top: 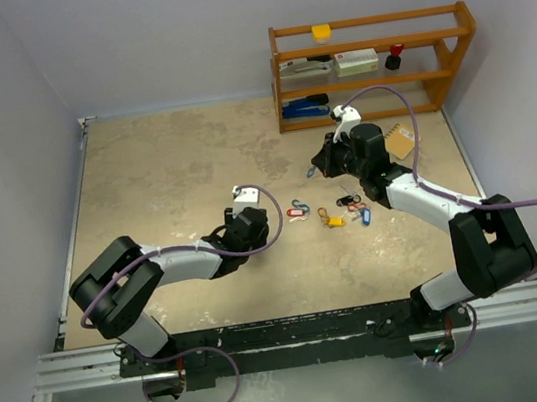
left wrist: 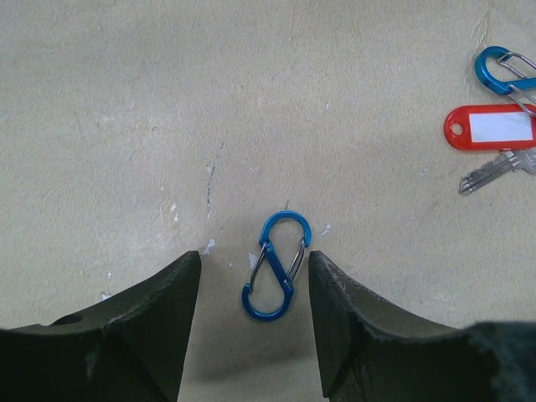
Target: Put the keys on the keyring
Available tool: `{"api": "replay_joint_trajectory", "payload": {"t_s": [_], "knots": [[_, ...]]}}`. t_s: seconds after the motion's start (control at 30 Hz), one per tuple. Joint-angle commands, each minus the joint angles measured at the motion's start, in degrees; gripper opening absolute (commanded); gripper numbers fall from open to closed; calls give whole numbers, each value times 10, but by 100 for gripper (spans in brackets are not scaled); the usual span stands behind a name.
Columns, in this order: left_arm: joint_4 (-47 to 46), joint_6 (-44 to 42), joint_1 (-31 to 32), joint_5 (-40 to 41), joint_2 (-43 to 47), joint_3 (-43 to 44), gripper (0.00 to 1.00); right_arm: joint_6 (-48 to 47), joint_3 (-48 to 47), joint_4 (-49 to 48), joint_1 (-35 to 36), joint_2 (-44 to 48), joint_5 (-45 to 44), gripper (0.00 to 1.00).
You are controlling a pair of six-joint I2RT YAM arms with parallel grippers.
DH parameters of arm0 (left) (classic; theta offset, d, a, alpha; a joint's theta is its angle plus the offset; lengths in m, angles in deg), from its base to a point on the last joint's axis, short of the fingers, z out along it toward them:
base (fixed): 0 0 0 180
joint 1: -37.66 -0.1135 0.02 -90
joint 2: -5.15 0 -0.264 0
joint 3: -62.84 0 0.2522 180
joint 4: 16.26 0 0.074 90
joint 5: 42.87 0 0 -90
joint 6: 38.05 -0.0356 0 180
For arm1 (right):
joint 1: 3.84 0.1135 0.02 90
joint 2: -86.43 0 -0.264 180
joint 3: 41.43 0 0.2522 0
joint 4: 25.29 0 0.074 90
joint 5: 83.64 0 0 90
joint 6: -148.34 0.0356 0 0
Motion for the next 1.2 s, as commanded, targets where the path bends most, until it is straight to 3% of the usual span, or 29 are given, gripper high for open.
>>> {"api": "replay_joint_trajectory", "payload": {"t_s": [0.0,0.43,0.5,0.6,0.9,1.17], "knots": [[11,-8,8,2,-13,13,50,-8,3,-13,2,21,1,0],[25,-9,14,3,-21,14,31,-8,5,-13,2,22,0,0],[28,-9,15,3,-24,16,22,-8,5,-13,2,22,1,0],[33,-7,15,10,-16,18,0,-9,6,-13,2,22,2,0],[58,-16,14,28,85,48,0,-43,-4,-13,26,5,57,0],[106,-26,15,28,63,154,0,-90,-27,6,81,-12,63,0]]}}
